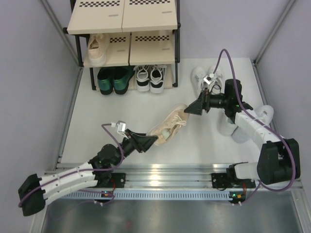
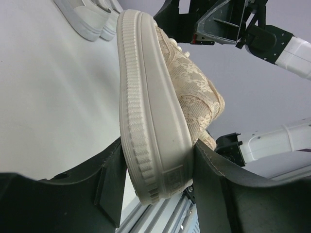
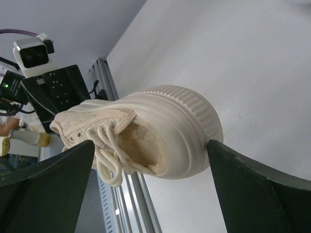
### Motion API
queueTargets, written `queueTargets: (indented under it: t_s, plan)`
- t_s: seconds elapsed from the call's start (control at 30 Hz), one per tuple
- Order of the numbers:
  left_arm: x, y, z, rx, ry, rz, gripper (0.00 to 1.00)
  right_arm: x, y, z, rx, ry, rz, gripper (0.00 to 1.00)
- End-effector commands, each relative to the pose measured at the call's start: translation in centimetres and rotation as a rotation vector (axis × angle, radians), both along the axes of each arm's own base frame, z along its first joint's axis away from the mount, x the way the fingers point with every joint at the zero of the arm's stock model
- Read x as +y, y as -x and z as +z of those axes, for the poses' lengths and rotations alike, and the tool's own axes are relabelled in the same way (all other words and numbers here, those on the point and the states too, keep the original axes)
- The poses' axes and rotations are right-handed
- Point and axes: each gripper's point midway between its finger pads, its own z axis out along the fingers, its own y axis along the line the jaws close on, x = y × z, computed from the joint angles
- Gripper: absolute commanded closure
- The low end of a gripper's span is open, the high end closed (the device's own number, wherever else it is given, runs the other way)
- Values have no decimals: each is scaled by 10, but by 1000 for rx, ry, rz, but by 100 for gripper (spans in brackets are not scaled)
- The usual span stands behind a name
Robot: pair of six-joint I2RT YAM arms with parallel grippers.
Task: Place and organize the shoes onto the shoe shelf
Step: Pick up the shoe at the center of the board.
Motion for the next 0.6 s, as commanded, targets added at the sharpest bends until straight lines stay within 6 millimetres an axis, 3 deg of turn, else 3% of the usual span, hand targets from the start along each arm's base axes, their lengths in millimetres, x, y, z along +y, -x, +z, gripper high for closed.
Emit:
queueTargets:
  t_s: [0.0, 0.23, 0.47, 0.57]
  plan:
    - [9, 3, 92, -150, 245, 12, 100, 13, -1, 18, -74, -15, 51, 1]
    - [10, 6, 111, -169, 293, -3, 100, 5, -12, -3, -92, 104, -8, 1]
    - [12, 6, 118, -167, 306, 2, 100, -12, -25, 3, -132, 125, -62, 1]
    - [16, 6, 121, -162, 333, 12, 100, -13, -20, 7, -132, 102, -35, 1]
